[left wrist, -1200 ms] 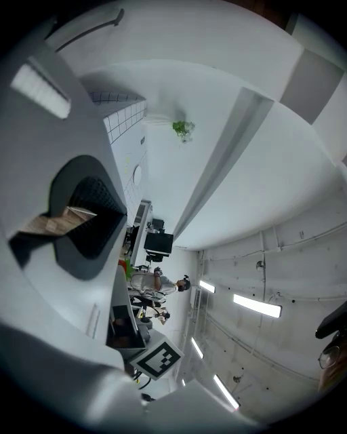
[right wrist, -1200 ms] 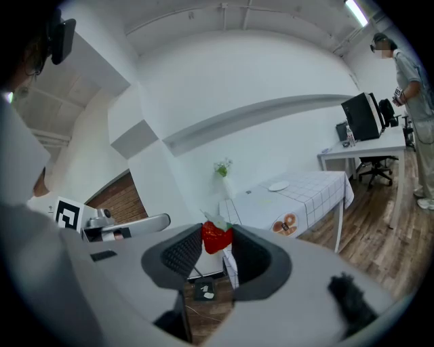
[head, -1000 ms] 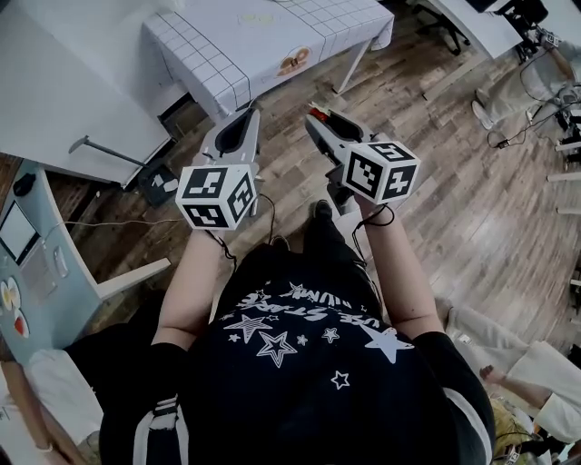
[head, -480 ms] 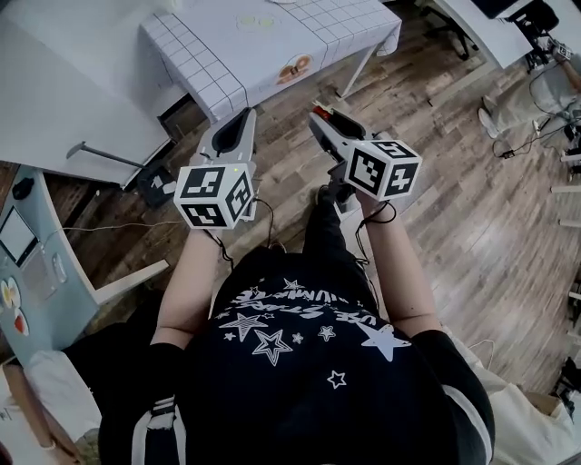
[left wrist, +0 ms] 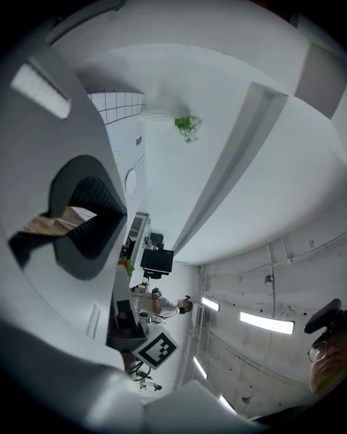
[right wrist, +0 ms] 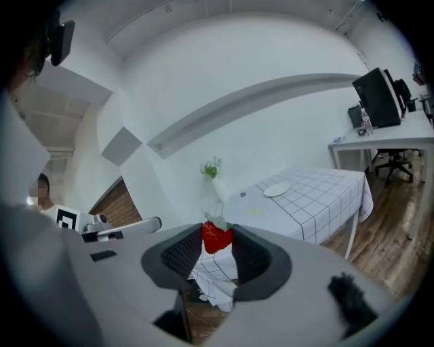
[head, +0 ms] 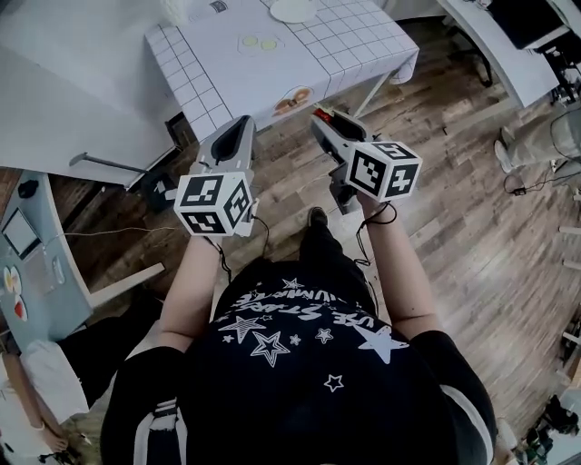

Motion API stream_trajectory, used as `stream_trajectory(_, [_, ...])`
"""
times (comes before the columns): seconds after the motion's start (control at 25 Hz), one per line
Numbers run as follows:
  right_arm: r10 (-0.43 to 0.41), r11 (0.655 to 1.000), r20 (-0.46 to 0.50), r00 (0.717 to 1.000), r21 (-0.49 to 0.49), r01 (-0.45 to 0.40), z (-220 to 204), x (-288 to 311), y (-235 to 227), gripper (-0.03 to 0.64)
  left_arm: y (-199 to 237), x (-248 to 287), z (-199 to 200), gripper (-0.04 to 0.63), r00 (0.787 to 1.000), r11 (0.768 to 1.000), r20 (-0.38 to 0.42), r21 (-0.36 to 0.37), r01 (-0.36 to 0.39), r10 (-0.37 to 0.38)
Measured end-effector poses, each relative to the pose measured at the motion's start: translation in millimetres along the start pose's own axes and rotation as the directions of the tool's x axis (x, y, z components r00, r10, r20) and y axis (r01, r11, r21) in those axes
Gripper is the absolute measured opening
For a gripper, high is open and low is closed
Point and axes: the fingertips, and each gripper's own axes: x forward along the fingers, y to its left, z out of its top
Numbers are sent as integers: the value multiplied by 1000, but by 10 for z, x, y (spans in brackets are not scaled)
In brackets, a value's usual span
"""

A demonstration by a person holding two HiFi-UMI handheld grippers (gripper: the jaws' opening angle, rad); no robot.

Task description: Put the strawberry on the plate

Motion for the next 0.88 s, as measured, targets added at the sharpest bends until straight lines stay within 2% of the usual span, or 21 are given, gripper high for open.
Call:
stream_trajectory(0.32, [104, 995, -37, 994, 5, -103, 391, 213, -613, 146, -64, 585, 165, 6, 993, 993, -8, -17, -116, 116])
stream_trajectory(0.52, [137, 990, -55, 989, 1, -138, 553, 289, -943, 144, -126, 868, 182, 6, 986, 986, -11, -37, -164, 164])
stream_trajectory(0.88, [128, 992, -89, 988, 16, -127, 635, 540, -1297, 146, -24, 1227, 247, 6, 984, 983, -12, -41, -180, 180])
